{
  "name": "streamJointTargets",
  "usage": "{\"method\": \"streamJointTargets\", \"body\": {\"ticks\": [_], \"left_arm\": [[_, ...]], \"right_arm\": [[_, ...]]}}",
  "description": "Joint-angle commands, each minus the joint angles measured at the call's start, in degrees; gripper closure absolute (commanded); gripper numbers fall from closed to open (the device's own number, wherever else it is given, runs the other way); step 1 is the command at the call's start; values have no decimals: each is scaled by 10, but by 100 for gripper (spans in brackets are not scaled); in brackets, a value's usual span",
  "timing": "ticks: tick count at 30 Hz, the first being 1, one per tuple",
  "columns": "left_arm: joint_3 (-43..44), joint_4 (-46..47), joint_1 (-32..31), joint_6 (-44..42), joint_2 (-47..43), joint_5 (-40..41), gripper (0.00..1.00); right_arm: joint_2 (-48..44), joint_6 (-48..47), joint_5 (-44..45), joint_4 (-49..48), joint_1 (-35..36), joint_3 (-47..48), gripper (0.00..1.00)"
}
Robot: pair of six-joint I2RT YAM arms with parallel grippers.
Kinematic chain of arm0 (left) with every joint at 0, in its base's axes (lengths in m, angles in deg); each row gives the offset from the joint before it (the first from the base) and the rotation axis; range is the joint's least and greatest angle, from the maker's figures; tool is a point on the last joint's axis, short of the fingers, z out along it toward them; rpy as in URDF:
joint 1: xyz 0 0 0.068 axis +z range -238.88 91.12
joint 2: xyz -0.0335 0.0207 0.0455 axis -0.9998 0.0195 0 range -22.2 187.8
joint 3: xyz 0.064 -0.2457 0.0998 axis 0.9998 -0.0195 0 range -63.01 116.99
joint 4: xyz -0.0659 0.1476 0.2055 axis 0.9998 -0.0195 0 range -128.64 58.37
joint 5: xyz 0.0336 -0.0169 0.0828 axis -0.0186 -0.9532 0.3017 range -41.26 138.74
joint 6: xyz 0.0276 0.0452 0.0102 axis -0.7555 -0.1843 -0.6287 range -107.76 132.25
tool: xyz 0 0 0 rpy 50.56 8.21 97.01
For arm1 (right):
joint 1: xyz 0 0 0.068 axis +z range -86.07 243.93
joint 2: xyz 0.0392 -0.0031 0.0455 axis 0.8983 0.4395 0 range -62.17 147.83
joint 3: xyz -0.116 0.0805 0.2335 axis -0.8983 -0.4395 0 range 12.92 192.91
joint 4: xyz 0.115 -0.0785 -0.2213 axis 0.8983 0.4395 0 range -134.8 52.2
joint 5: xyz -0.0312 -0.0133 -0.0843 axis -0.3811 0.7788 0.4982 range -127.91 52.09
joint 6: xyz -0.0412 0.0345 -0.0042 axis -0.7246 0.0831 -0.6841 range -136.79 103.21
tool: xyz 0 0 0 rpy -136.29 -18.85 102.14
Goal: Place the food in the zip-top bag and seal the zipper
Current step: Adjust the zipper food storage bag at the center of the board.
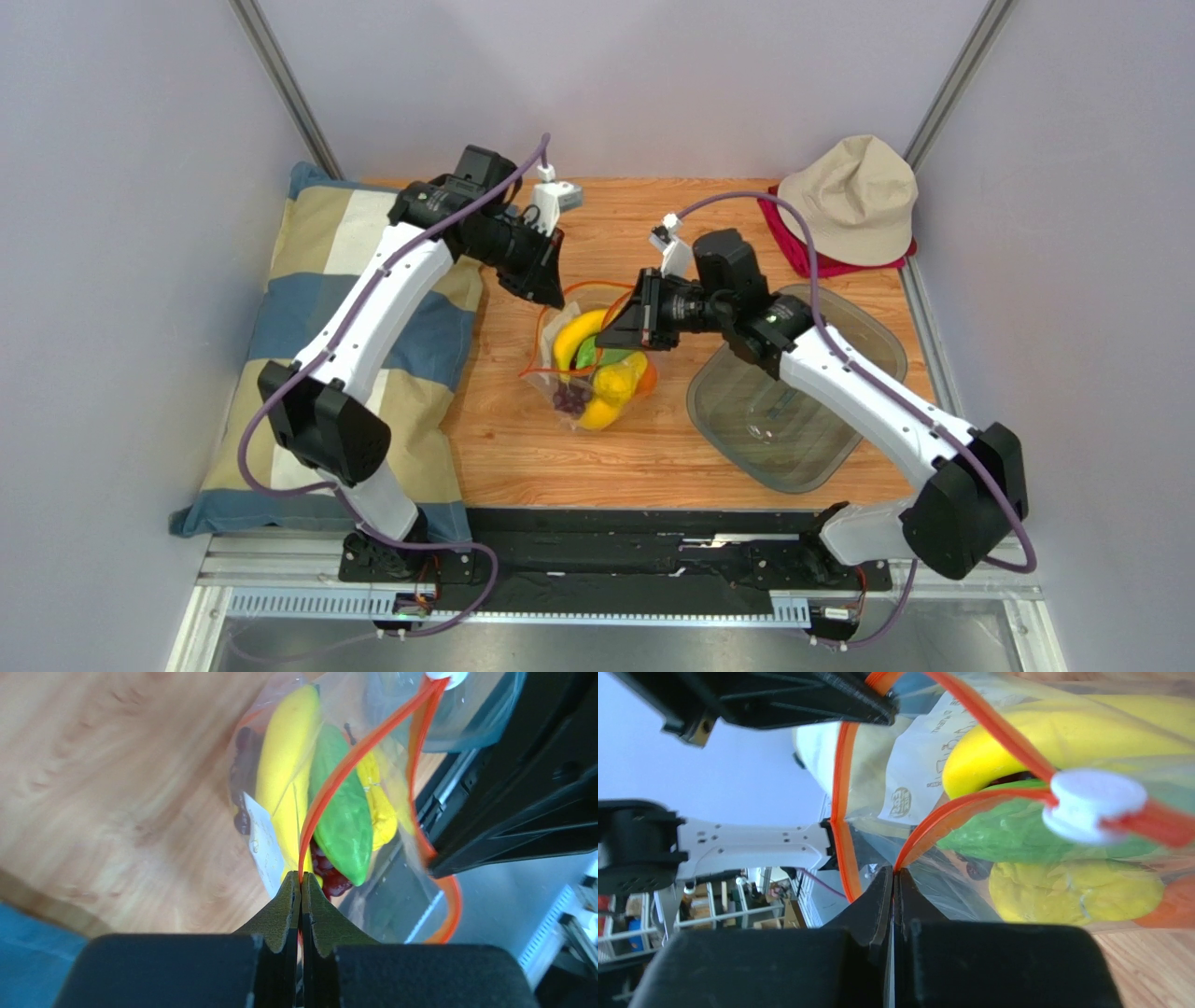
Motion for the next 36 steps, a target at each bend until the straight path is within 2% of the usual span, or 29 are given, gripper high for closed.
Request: {"method": "streamJointTargets", "body": {"ticks": [1,7,10,13,14,17,23,28,31,34,36], "left_arm": [[-48,46,0,1,11,-85,94],[-114,110,-1,45,-37,-133,87],[-132,116,-1,55,-54,-162,78],[-146,114,-6,56,-69,-166,63],[-151,112,-11,51,-73,-158,56],[-168,112,-27,42,-85,-130,46],[-182,121,-65,38,-92,-44,37],[-219,148,-98,49,-113,28,36],[-234,163,-109,48,-119,65,41],[-235,168,-114,52,-119,82,51],[-225,167,-119,55,-114,98,52]], "right_arm": [[18,73,92,-93,25,-36,100],[14,58,134,-95,27,-59,100],[10,55,149,-92,25,-60,100],[5,55,157,-91,22,-57,100],[4,54,160,-92,21,-55,100],[3,48,168,-84,20,-51,100],[5,55,174,-87,18,-54,100],[6,73,176,-88,16,-52,100],[4,78,173,-91,16,-52,100],[3,80,178,-90,16,-56,100],[4,87,184,-90,16,-58,100]]}}
